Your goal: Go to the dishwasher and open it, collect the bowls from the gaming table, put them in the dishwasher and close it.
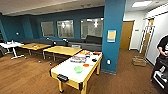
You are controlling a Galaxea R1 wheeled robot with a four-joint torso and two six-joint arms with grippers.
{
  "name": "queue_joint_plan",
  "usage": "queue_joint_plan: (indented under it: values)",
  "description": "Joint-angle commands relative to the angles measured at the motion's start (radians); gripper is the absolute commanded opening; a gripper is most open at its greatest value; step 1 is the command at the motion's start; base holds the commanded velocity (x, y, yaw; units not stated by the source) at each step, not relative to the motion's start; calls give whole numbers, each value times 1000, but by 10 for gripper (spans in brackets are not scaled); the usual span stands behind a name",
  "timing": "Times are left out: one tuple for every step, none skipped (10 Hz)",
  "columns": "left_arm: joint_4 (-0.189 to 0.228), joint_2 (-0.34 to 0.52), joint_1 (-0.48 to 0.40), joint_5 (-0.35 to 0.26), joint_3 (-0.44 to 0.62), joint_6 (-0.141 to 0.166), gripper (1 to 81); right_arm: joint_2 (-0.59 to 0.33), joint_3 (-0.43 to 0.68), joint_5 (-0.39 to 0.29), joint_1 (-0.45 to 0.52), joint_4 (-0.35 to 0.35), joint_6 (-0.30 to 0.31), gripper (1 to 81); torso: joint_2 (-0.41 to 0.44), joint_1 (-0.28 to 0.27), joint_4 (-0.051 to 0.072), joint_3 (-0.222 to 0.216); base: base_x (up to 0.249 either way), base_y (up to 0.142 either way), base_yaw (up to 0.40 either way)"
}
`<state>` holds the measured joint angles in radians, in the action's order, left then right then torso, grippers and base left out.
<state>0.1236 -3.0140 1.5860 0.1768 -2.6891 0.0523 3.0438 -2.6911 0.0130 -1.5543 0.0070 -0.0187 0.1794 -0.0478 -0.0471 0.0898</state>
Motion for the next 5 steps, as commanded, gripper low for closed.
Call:
queue_joint_plan:
  values:
    - [-1,0,-50,-42,2,-5,811,-1,5,-51,56,5,-3,811,0,0,0,0,220,106,0]
    - [-1,1,-48,-43,2,-6,811,0,5,-51,58,5,-4,811,0,0,0,0,220,105,0]
    - [-1,1,-48,-43,2,-5,811,0,5,-53,58,5,-4,811,0,0,0,0,206,105,0]
    - [-2,1,-48,-42,2,-5,811,0,5,-53,59,5,-4,811,0,0,0,0,195,107,0]
    - [-2,1,-48,-42,2,-5,811,0,5,-53,59,5,-4,811,0,0,0,0,194,107,0]
